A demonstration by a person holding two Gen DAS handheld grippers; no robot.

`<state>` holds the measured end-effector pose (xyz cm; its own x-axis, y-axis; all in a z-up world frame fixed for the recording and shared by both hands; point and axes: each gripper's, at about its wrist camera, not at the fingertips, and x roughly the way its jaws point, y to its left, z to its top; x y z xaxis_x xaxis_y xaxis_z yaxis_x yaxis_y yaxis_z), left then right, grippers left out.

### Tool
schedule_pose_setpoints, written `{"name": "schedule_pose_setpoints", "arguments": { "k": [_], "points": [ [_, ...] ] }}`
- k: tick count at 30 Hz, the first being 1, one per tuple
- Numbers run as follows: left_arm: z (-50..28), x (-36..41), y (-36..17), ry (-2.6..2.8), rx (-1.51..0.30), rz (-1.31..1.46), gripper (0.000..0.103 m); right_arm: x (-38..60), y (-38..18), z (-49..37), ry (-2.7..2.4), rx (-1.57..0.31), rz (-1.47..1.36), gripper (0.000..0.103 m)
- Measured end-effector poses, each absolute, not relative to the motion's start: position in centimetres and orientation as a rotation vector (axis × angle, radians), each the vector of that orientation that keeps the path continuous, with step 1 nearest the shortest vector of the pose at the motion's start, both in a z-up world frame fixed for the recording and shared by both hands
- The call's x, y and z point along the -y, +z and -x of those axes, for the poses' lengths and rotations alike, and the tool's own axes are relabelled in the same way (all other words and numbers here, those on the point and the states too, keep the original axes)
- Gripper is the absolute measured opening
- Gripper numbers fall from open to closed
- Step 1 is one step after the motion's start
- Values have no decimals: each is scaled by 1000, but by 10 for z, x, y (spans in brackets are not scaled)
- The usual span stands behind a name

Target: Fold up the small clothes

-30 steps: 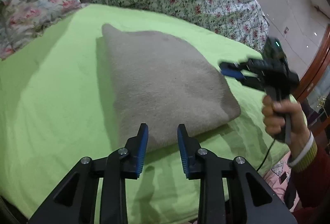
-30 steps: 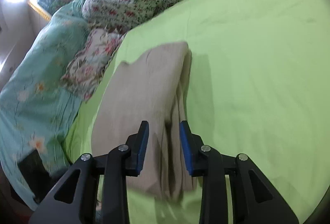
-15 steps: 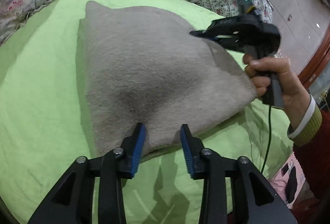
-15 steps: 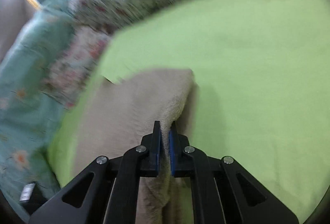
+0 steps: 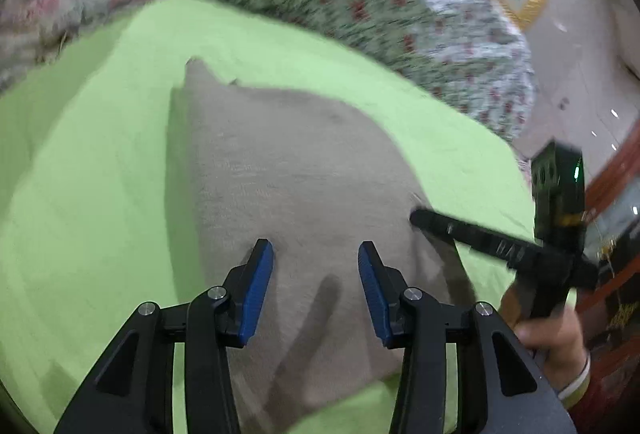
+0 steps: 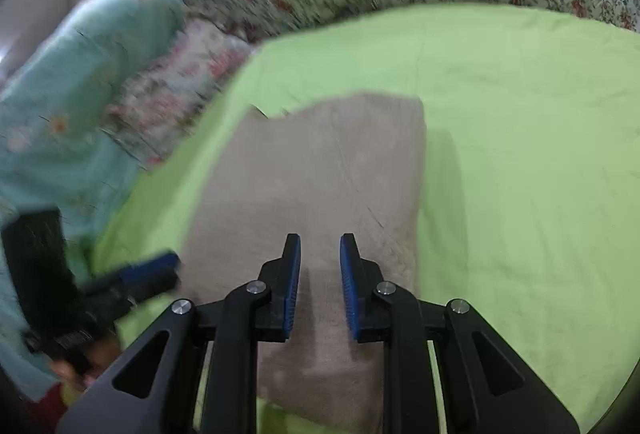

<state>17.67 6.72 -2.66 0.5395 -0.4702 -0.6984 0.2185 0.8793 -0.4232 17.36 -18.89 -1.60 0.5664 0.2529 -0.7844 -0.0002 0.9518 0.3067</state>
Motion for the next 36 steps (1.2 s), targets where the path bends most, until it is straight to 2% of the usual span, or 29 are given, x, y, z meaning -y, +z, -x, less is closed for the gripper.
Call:
{"name": "schedule_pose_setpoints", "arguments": {
  "k": [2,9,12,16,17,20,23,26,28,36],
  "points": [
    [-184,-70,-38,-407,-945,322,30,193,-38,-184,137,-992,-298,19],
    [-180,-65,-39,-386,-932,252,28,198,-38,-181,131,-977,-293,17],
    [-168,-64,-31,-374,-924,244,29,199,-31,-167,136,-970,-330,20],
    [-131,-65,-17,-395,-894,207,37,184,-12,-131,158,-952,-287,21],
    [-116,-65,-17,-418,-893,213,38,182,-9,-120,169,-944,-281,23],
    [-90,-63,-35,-415,-932,191,40,175,-12,-91,175,-949,-258,38],
    [-80,-63,-61,-398,-986,192,39,180,-41,-73,106,-1008,-222,39],
    [-76,-62,-60,-388,-974,189,39,194,-56,-70,50,-1033,-257,51],
    [-76,-61,-59,-378,-977,186,39,203,-55,-65,49,-1017,-331,51],
    [-65,-59,-56,-358,-974,174,46,192,-42,-52,8,-982,-221,51]
  ]
}}
